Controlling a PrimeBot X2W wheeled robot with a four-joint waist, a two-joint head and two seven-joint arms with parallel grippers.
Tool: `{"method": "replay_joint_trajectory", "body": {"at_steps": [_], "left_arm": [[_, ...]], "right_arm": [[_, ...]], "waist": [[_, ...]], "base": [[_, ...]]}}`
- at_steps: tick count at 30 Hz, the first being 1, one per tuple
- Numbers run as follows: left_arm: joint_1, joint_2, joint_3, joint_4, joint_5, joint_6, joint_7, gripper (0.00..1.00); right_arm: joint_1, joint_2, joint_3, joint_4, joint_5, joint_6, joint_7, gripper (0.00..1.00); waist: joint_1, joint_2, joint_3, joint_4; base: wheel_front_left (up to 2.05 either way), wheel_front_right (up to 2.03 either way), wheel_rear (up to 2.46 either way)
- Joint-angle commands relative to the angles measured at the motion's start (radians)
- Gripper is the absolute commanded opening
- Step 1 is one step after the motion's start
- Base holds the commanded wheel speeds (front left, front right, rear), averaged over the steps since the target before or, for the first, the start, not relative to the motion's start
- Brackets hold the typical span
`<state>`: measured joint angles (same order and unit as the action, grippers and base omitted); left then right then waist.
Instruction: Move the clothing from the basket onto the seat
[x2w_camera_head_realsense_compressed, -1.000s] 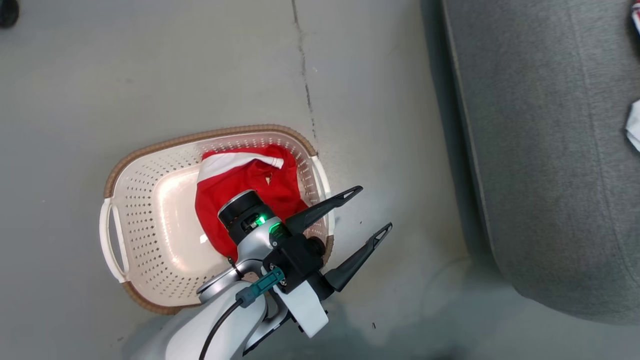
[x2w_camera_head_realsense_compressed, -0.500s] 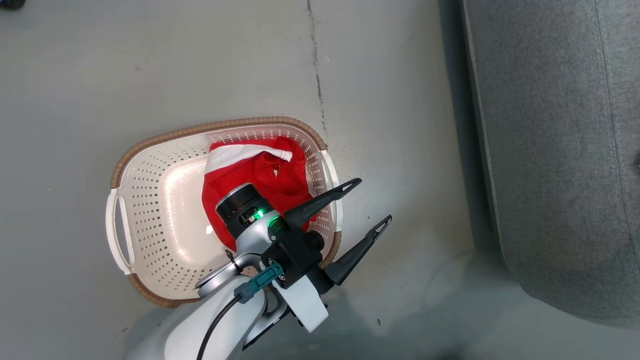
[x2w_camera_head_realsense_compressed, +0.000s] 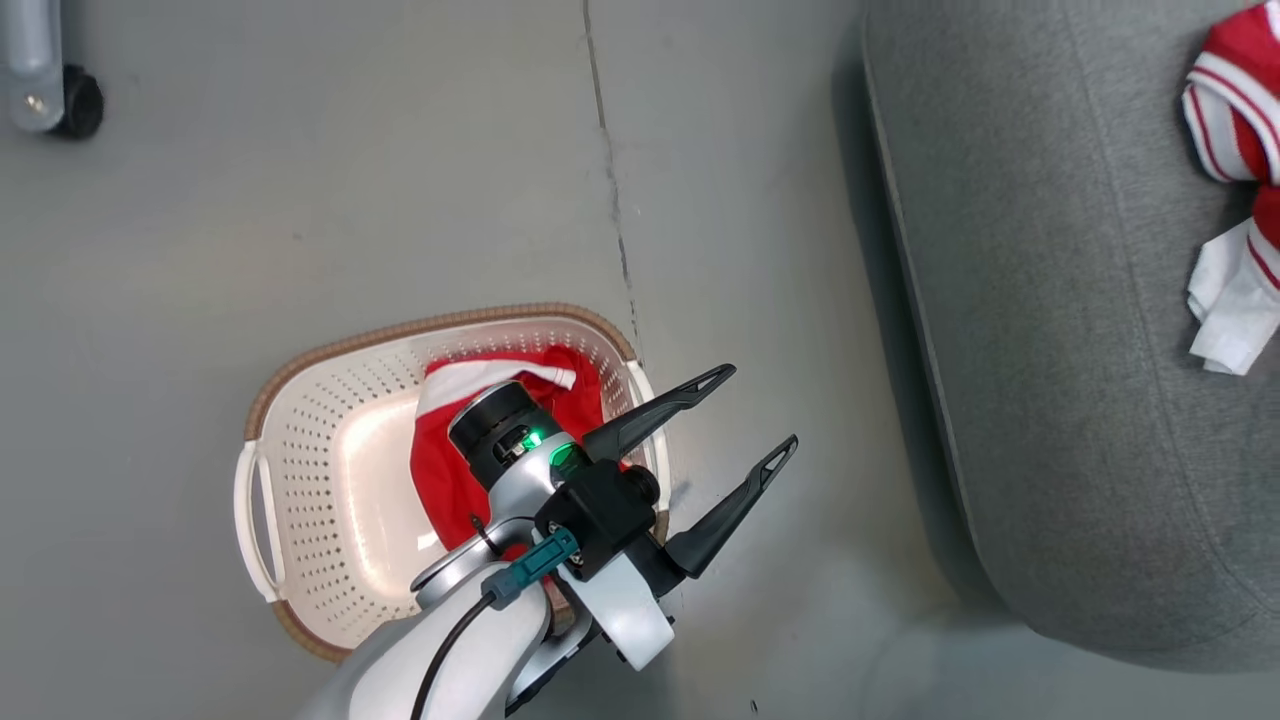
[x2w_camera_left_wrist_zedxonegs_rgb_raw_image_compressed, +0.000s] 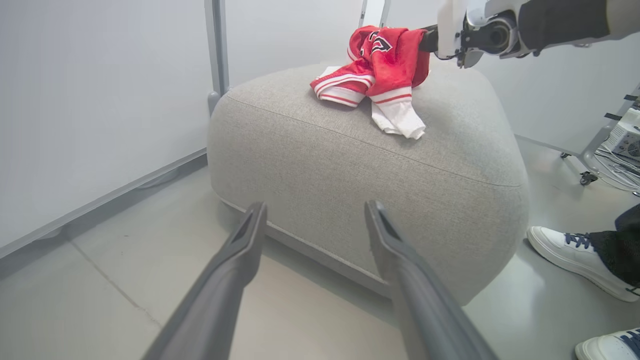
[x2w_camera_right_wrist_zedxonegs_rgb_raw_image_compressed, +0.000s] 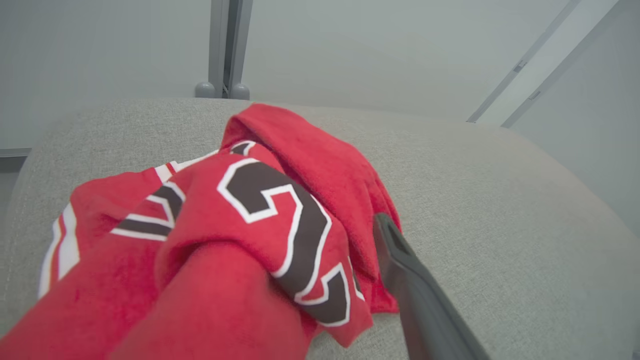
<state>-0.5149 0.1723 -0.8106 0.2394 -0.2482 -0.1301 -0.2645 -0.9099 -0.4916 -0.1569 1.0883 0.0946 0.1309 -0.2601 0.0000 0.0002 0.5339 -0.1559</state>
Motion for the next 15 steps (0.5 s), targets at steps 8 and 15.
{"method": "replay_joint_trajectory", "body": {"at_steps": [8, 15], "left_arm": [[0.062, -0.025, 0.024, 0.020, -0.006, -0.001, -0.002, 1.00], [0.106, -0.061, 0.051, 0.014, -0.001, -0.001, -0.002, 1.00]], "right_arm": [[0.044, -0.006, 0.131, 0.066, 0.032, 0.000, 0.013, 1.00], [0.110, 0.007, 0.293, 0.110, 0.136, 0.000, 0.154, 1.00]], "waist": [[0.0000, -0.0002, -0.150, -0.026], [0.0000, -0.0002, -0.243, -0.048]], "base": [[0.00, 0.00, 0.00], [0.00, 0.00, 0.00]]}}
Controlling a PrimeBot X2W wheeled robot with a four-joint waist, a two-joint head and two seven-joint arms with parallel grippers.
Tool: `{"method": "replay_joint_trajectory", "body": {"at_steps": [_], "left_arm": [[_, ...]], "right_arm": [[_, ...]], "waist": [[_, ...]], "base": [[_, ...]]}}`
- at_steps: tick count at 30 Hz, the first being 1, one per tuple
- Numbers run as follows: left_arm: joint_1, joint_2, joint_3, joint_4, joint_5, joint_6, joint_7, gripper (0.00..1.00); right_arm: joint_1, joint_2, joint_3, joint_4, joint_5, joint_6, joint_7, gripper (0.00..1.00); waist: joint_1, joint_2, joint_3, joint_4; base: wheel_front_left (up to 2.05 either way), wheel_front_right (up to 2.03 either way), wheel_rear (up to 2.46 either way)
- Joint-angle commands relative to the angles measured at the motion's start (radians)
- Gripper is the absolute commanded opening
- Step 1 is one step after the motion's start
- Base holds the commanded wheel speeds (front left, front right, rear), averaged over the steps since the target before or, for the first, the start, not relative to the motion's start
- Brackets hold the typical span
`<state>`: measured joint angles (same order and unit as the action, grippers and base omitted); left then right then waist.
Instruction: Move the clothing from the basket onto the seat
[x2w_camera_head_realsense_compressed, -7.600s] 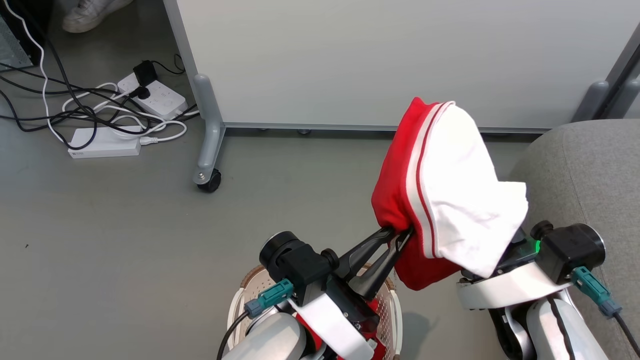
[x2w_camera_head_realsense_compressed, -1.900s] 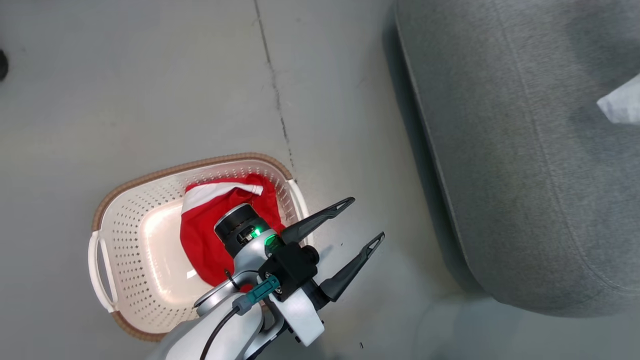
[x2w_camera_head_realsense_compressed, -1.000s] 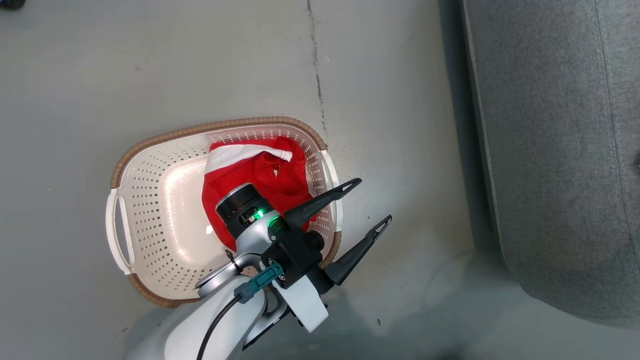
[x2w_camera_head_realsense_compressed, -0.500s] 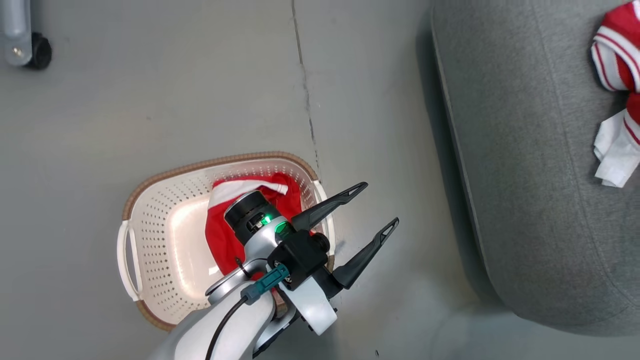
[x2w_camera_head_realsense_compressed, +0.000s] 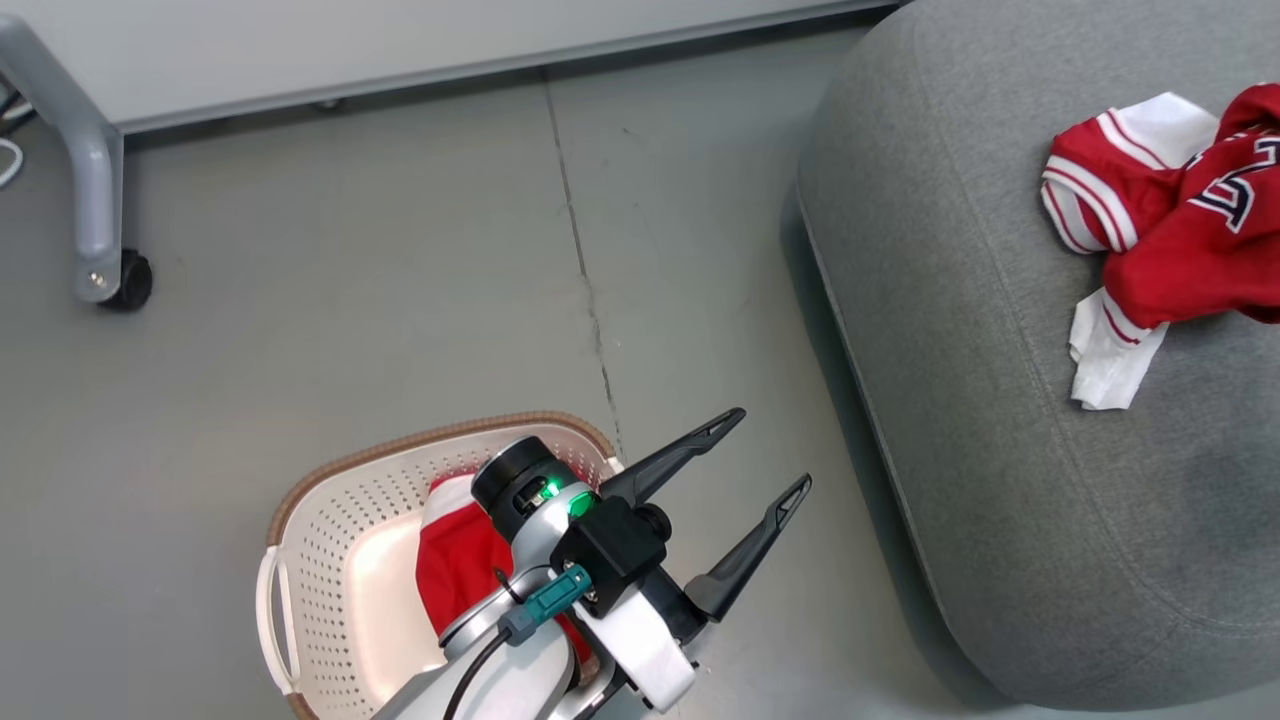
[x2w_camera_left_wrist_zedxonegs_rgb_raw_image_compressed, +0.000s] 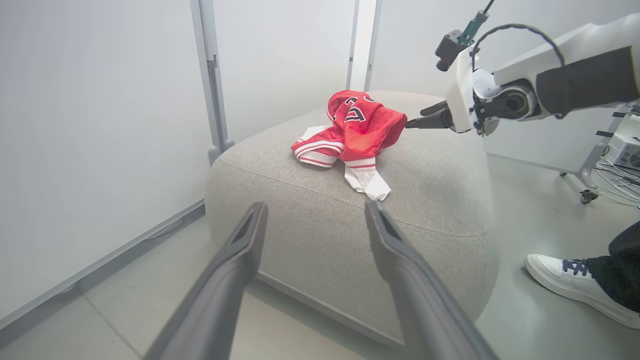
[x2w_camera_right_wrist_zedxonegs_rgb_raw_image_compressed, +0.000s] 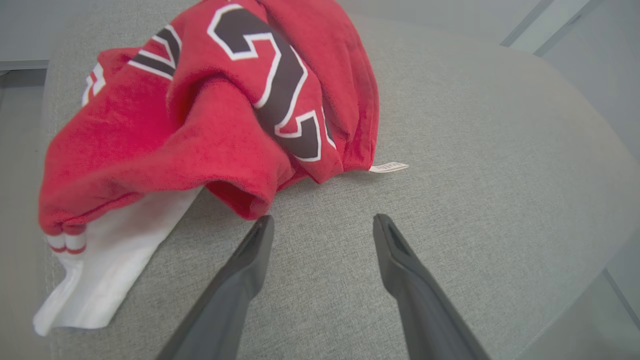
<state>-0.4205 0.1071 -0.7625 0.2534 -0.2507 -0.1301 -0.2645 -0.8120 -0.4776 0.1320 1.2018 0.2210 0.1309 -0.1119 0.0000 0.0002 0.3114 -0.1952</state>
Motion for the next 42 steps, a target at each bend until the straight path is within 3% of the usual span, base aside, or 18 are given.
{"method": "replay_joint_trajectory", "body": {"at_steps": [1, 8, 13, 19, 25, 30, 36, 42], "left_arm": [[0.015, -0.001, 0.004, -0.001, 0.001, -0.001, -0.002, 1.00], [0.058, -0.022, 0.028, 0.002, -0.002, -0.001, -0.002, 1.00], [0.104, -0.037, 0.056, 0.005, -0.002, -0.001, -0.002, 1.00], [0.154, -0.047, 0.089, -0.005, 0.011, -0.001, -0.002, 1.00], [0.189, -0.052, 0.129, -0.023, 0.024, -0.001, -0.002, 1.00], [0.216, -0.054, 0.189, -0.043, 0.032, -0.001, -0.002, 1.00], [0.245, -0.055, 0.262, -0.061, 0.021, 0.006, -0.002, 1.00], [0.275, -0.055, 0.348, -0.060, 0.018, 0.055, -0.002, 1.00]], "right_arm": [[0.023, -0.011, 0.025, -0.013, 0.030, 0.000, 0.017, 1.00], [0.107, -0.026, 0.155, -0.146, 0.202, 0.000, 0.027, 1.00], [0.161, -0.053, 0.224, -0.286, 0.320, 0.000, -0.025, 1.00], [0.232, -0.077, 0.231, -0.448, 0.422, 0.000, -0.120, 1.00], [0.315, -0.071, 0.178, -0.583, 0.429, 0.000, -0.149, 1.00], [0.412, -0.013, 0.073, -0.764, 0.371, 0.000, -0.152, 1.00], [0.545, 0.102, -0.019, -0.952, 0.273, 0.000, -0.151, 1.00], [0.653, 0.222, -0.063, -1.056, 0.212, 0.000, -0.151, 1.00]], "waist": [[0.0000, -0.0002, -0.030, -0.009], [0.0000, -0.0002, -0.112, -0.009], [0.0000, -0.0002, -0.180, -0.001], [0.0000, -0.0002, -0.249, 0.037], [0.0000, -0.0002, -0.290, 0.083], [0.0000, -0.0002, -0.307, 0.132], [0.0000, -0.0002, -0.314, 0.202], [0.0000, -0.0002, -0.319, 0.275]], "base": [[0.00, 0.00, 0.00], [0.00, 0.00, 0.00], [0.00, 0.00, 0.00], [0.00, 0.00, 0.00], [0.00, 0.00, 0.00], [0.00, 0.00, 0.00], [0.00, 0.00, 0.00], [0.00, 0.00, 0.00]]}}
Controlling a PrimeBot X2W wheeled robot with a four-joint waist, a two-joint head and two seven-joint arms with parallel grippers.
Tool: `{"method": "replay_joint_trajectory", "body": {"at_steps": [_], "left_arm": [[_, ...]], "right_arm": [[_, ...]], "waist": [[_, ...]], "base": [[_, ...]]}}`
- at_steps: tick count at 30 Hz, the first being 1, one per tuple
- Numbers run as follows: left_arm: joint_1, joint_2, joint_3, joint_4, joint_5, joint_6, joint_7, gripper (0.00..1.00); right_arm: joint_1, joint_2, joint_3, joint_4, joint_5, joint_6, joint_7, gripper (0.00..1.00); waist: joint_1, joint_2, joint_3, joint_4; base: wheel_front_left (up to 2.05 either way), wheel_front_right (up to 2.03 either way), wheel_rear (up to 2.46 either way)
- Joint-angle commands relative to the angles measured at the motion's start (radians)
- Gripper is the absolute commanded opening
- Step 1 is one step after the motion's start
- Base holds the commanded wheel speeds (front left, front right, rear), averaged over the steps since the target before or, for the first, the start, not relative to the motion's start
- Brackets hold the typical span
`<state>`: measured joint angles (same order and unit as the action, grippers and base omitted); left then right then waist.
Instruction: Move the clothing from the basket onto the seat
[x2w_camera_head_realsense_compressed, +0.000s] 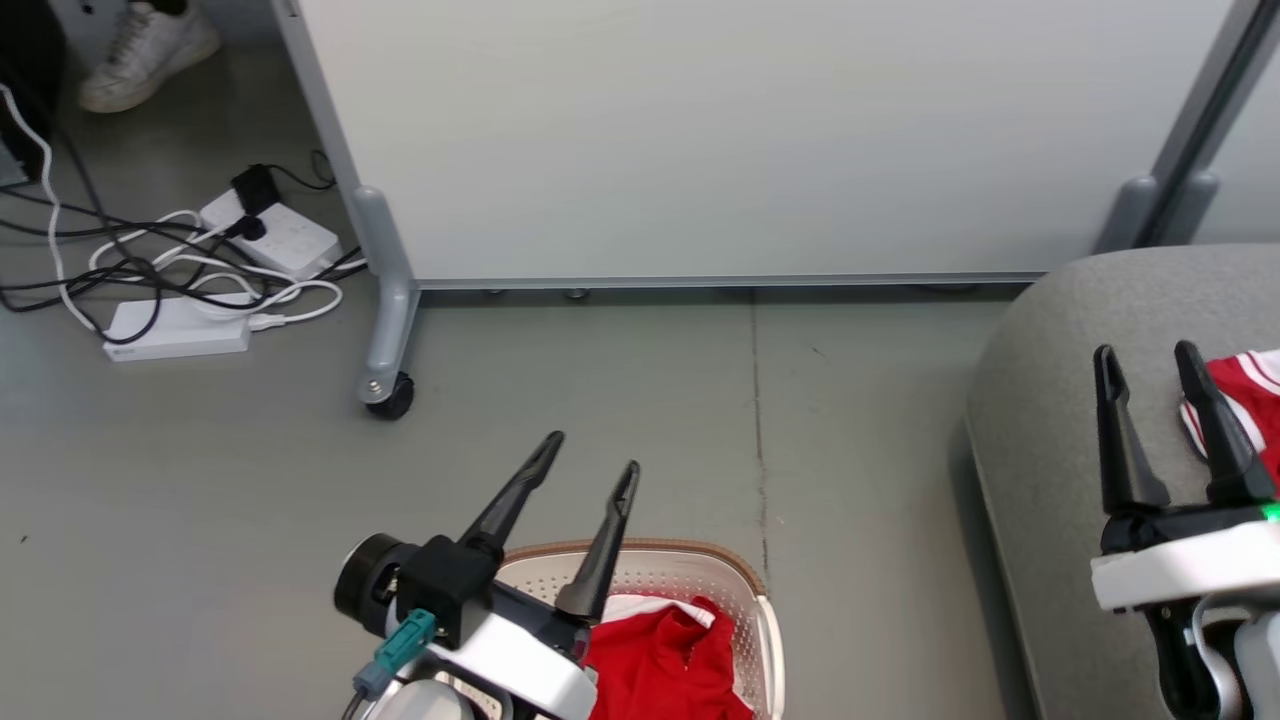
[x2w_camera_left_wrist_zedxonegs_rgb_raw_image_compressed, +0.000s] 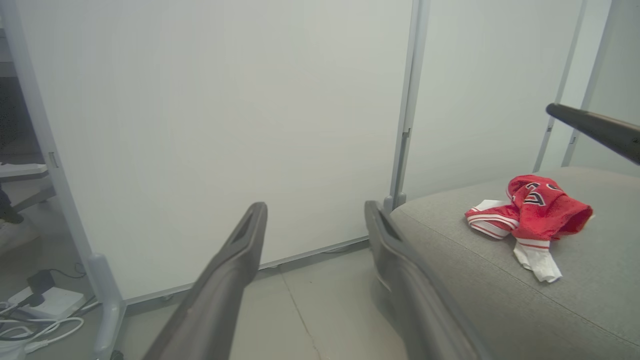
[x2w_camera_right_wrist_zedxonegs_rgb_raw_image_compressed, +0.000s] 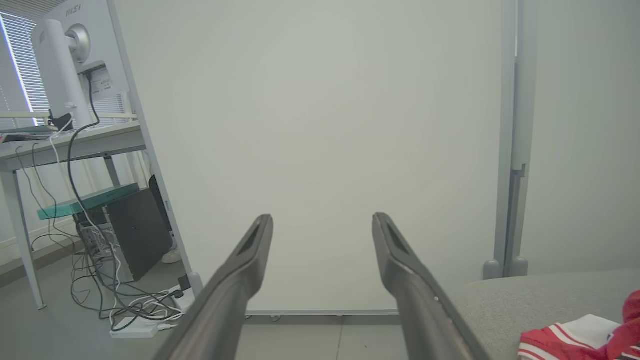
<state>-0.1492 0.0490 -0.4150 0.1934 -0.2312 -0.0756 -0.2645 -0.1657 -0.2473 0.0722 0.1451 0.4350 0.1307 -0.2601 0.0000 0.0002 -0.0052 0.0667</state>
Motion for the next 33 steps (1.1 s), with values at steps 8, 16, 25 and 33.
{"method": "replay_joint_trajectory", "body": {"at_steps": [8, 16, 25, 33], "left_arm": [[0.034, 0.003, 0.082, 0.014, 0.000, 0.051, -0.002, 1.00], [0.080, 0.003, 0.122, 0.038, -0.022, 0.066, -0.002, 1.00], [0.104, 0.003, 0.121, 0.040, -0.025, 0.069, -0.002, 1.00], [0.116, 0.003, 0.126, 0.032, -0.018, 0.072, -0.002, 1.00]], "right_arm": [[0.098, 0.081, -0.016, -0.039, -0.071, 0.000, -0.003, 1.00], [0.169, 0.133, -0.045, -0.036, -0.085, 0.000, -0.003, 1.00], [0.218, 0.154, -0.031, 0.021, -0.152, 0.000, -0.003, 1.00], [0.215, 0.165, -0.038, 0.024, -0.154, 0.000, -0.003, 1.00]], "waist": [[0.0000, -0.0002, -0.004, 0.075], [0.0000, -0.0002, -0.012, 0.108], [0.0000, -0.0002, -0.025, 0.117], [0.0000, -0.0002, -0.019, 0.110]], "base": [[0.00, 0.00, 0.00], [0.00, 0.00, 0.00], [0.00, 0.00, 0.00], [0.00, 0.00, 0.00]]}}
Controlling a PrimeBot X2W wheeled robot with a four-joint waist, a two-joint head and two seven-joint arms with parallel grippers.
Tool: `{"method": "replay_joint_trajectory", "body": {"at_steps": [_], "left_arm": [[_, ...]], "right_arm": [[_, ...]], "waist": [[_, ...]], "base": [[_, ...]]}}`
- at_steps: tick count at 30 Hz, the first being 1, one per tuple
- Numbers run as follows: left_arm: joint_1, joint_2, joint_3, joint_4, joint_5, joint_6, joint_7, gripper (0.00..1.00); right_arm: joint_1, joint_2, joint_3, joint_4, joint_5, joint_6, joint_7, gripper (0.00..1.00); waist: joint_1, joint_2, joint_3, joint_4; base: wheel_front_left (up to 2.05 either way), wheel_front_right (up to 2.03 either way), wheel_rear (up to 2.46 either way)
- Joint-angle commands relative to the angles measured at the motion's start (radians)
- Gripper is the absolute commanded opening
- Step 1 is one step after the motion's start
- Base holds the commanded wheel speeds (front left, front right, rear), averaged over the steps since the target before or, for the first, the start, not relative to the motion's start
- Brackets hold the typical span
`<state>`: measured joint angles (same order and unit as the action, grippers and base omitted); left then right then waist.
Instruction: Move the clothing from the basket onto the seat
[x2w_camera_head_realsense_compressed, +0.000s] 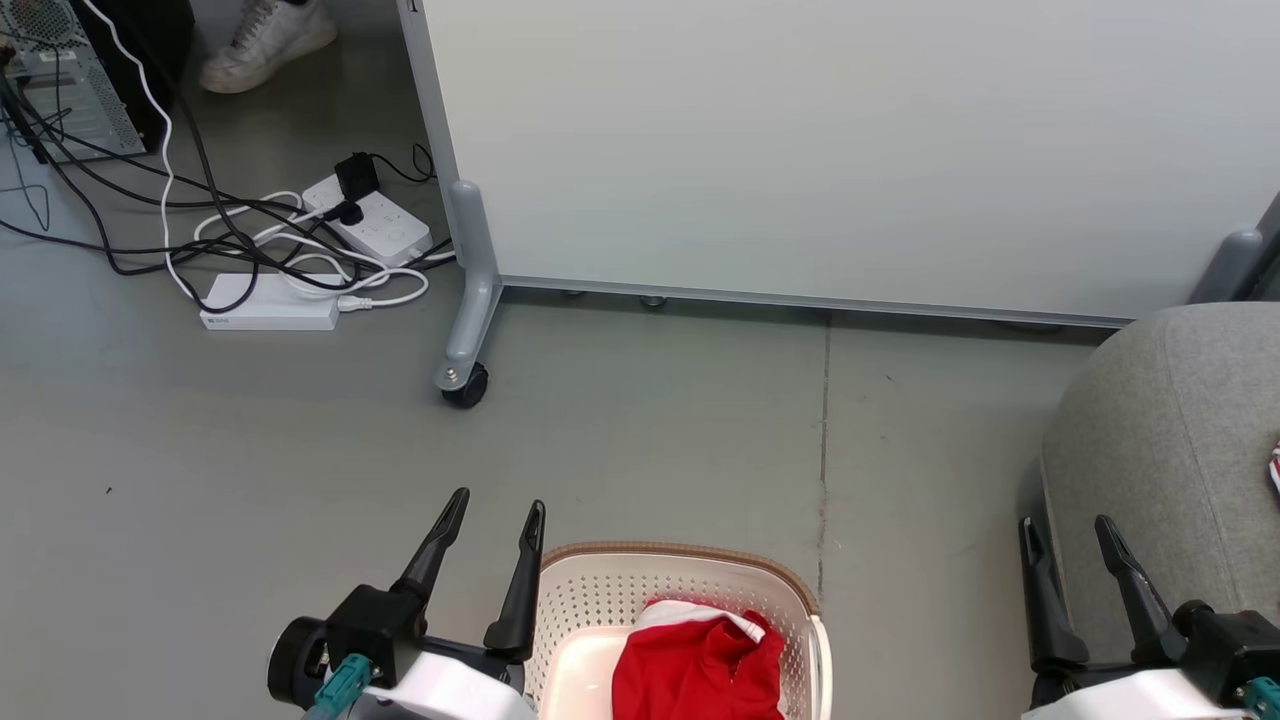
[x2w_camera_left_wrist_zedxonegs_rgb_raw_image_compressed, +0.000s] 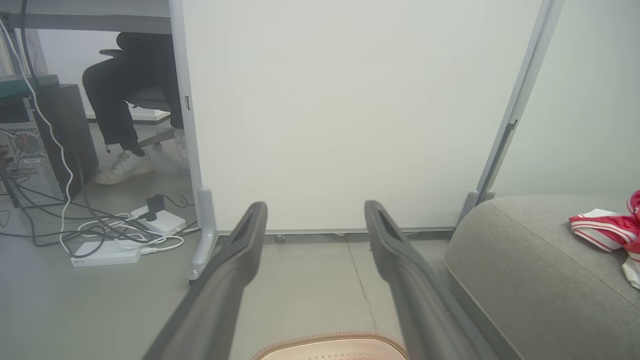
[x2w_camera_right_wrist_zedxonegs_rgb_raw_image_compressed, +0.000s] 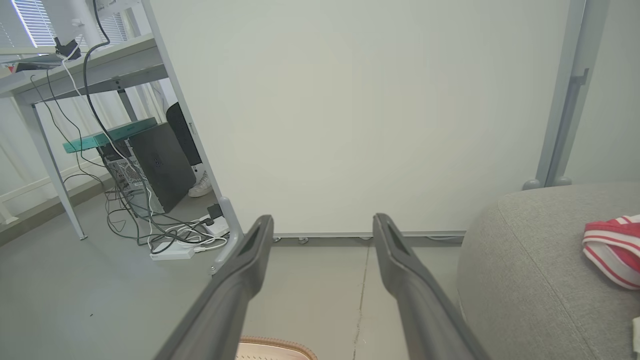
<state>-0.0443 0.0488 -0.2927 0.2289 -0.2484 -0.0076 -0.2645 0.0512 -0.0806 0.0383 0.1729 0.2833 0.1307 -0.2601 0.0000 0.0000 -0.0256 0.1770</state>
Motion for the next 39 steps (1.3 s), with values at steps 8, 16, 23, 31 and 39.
{"method": "replay_joint_trajectory", "body": {"at_steps": [8, 16, 23, 31, 39], "left_arm": [[0.003, 0.003, 0.005, 0.002, -0.022, 0.000, -0.002, 1.00], [-0.010, 0.003, -0.005, 0.015, -0.020, -0.009, -0.002, 1.00], [-0.020, 0.003, -0.013, 0.014, -0.022, -0.009, -0.002, 1.00], [-0.022, 0.003, -0.018, 0.013, -0.023, -0.005, -0.002, 1.00], [-0.021, 0.003, -0.024, 0.011, -0.024, -0.008, -0.002, 1.00]], "right_arm": [[-0.010, 0.000, -0.005, -0.008, 0.003, 0.000, -0.003, 1.00], [-0.022, 0.002, -0.020, -0.012, 0.004, 0.000, -0.003, 1.00], [-0.026, 0.001, -0.027, -0.014, 0.003, 0.000, -0.003, 1.00], [-0.025, 0.003, -0.027, -0.012, 0.004, 0.000, -0.003, 1.00], [-0.027, 0.000, -0.030, -0.016, 0.006, 0.000, -0.003, 1.00]], "waist": [[0.0000, 0.0000, 0.010, -0.008], [0.0000, 0.0000, 0.019, -0.013], [0.0000, 0.0000, 0.021, -0.014], [0.0000, 0.0000, 0.019, -0.012], [0.0000, 0.0000, 0.020, -0.011]], "base": [[0.00, 0.00, 0.00], [0.00, 0.00, 0.00], [0.00, 0.00, 0.00], [0.00, 0.00, 0.00], [0.00, 0.00, 0.00]]}}
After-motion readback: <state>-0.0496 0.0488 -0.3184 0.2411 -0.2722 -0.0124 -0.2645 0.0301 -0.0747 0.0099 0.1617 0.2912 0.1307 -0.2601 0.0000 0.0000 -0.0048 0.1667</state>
